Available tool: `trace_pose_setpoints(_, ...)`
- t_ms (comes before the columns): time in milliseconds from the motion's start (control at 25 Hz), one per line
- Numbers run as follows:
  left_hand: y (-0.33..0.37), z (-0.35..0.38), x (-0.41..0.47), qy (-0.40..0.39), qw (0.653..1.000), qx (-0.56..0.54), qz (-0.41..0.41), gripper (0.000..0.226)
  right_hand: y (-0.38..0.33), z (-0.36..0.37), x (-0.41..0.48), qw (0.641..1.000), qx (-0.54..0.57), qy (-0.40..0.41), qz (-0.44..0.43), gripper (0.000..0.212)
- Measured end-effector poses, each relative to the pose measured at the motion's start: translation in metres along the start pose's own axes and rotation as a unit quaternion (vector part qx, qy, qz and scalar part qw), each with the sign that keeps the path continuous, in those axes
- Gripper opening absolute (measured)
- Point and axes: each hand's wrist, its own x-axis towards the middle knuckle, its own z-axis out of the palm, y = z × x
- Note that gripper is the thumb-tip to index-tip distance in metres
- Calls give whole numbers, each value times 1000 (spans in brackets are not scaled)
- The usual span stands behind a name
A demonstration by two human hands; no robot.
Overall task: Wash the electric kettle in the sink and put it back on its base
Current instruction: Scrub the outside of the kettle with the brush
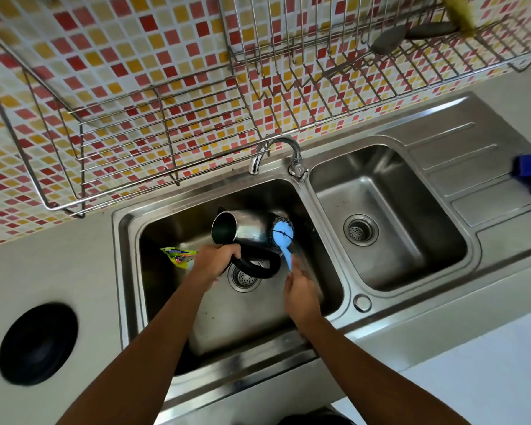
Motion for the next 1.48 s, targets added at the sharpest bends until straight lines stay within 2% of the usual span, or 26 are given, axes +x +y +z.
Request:
trace_pose_setpoints(80, 0, 0, 4, -2, 1000, -17, -10, 24, -15, 4, -14, 995, 37, -20, -89, 57)
trace_pose_setpoints(160, 2, -1, 6, -3, 999, -40, -18, 25, -20, 11, -24, 987, 24, -39, -154, 58)
trace_pose_setpoints(200, 2, -2, 8, -8, 999, -49, -22, 25, -14, 13, -21, 988, 14, -31, -149, 58)
trace_pose_setpoints(320, 2, -3, 10, -14, 998, -61, -28, 29, 1, 8, -1, 1000, 13, -8, -3, 56)
trace_pose_setpoints(360, 3, -1, 10, -14, 998, -60, -27, 32, 0, 6, 2, 1000, 16, -10, 15, 56)
trace_pose_setpoints(400, 4, 0, 11, -15, 998, -60, -28, 34, -5, 6, 2, 999, 29, -13, -3, 56)
trace_pose_setpoints(520, 8, -2, 14, -13, 997, -60, -34, 38, -26, 10, -14, 987, 55, -37, -146, 55)
trace_pose_setpoints(560, 7, -4, 15, -18, 998, -54, -35, 39, -23, 12, -14, 984, 52, -37, -168, 55)
trace_pose_setpoints(600, 7, -6, 15, -22, 998, -52, -36, 38, -16, 11, -10, 986, 47, -32, -155, 55)
trace_pose_setpoints(720, 6, -5, 10, -21, 997, -63, -41, 31, 7, 3, 12, 1000, 13, -24, -2, 54)
trace_pose_setpoints(760, 6, -3, 9, -21, 997, -66, -43, 28, 6, 0, 15, 999, 3, -30, 19, 54)
trace_pose_setpoints(800, 7, -1, 9, -21, 996, -71, -44, 27, 1, 0, 15, 999, 12, -31, 4, 54)
trace_pose_setpoints(960, 8, -4, 11, -17, 996, -78, -50, 26, -23, 11, 0, 982, 48, -43, -178, 55)
trace_pose_setpoints(1000, 6, -5, 10, -17, 996, -73, -49, 26, -18, 11, 1, 982, 45, -32, -179, 54)
trace_pose_setpoints(1160, 5, -3, 11, -18, 996, -70, -46, 28, 2, 6, 23, 999, 45, -5, 16, 50)
trace_pose_setpoints(1200, 6, -3, 11, -17, 996, -70, -47, 29, -1, 7, 23, 997, 80, -5, 15, 49)
trace_pose_setpoints(1280, 7, -5, 13, -16, 996, -72, -51, 33, -14, 12, 18, 984, 168, -31, -53, 48)
trace_pose_setpoints(1360, 6, -8, 15, -18, 996, -71, -53, 37, -17, 14, 11, 972, 198, -70, -108, 47)
trace_pose_setpoints(1400, 5, -10, 15, -21, 996, -73, -54, 38, -11, 15, 11, 975, 186, -64, -103, 46)
trace_pose_setpoints(1480, 4, -11, 15, -25, 995, -80, -60, 38, 4, 15, 22, 988, 152, -23, -19, 45)
